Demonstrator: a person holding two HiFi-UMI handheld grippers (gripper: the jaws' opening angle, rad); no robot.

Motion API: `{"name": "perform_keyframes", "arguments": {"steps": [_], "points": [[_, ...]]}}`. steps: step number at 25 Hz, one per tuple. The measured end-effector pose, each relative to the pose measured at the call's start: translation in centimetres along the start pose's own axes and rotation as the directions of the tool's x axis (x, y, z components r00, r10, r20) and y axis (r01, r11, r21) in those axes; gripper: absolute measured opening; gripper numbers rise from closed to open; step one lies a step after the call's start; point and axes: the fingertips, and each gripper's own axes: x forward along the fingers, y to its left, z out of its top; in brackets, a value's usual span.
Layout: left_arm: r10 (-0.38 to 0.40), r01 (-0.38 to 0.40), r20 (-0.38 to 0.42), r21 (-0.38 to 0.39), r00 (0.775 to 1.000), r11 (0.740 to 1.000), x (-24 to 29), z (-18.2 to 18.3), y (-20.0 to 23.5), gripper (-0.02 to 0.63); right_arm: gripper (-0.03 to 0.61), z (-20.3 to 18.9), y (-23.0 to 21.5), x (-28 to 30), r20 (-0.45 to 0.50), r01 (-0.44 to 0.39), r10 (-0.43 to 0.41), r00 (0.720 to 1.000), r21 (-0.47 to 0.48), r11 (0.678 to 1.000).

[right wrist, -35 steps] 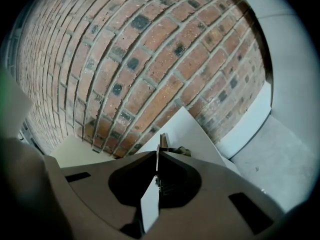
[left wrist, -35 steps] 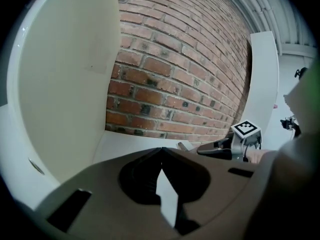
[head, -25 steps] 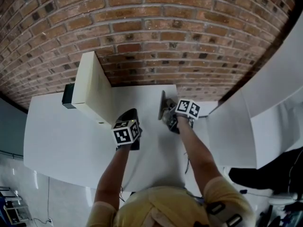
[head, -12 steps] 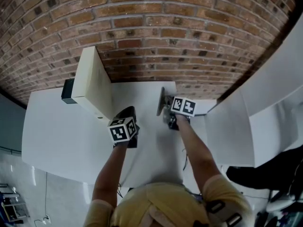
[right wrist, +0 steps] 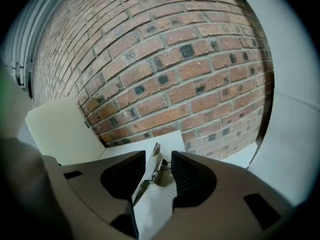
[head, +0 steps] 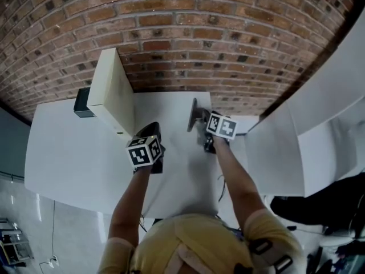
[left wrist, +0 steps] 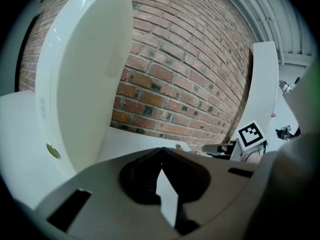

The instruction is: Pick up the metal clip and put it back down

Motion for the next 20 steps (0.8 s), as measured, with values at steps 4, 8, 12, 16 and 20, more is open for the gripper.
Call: {"name": "perform_keyframes", "arguments": {"steps": [4, 8, 12, 16, 20], "points": [[-0.010, 0.010, 0.011, 0.008, 1.000, 1.000, -1.1, -0.2, -0.3, 0.002, 0.138, 0.2, 0.5, -2.4, 0.042, -0.004, 0.004, 0.999, -0.011, 1.000], [-0.020, 0.021, 0.023, -0.003, 1.000, 1.000, -2.1, -0.7, -0.5, 0.002, 0.112, 0.1, 1.8, -4.7, 0.070, -0.029, 0.035, 0.997, -0.078, 0.997], [-0.028, 0.029, 0.039, -0.014, 0.999, 0.999, -3.4, -1.0, -0.4, 0.002, 0.089, -0.7, 3.2, -6.7, 0.079, -0.045, 0.053, 0.995, -0.110, 0.993], [-0.024, 0.023, 0.057, 0.002, 0.998, 1.000, -4.8, -0.9, -0.5, 0.002, 0.066, -1.2, 4.0, -8.5, 0.097, -0.046, 0.059, 0.993, -0.139, 0.989], [-0.014, 0.010, 0.078, 0.054, 0.997, 0.998, -6.6, -0.9, -0.7, 0.002, 0.040, -1.8, 4.6, -10.3, 0.123, -0.045, 0.064, 0.990, -0.154, 0.987]]}}
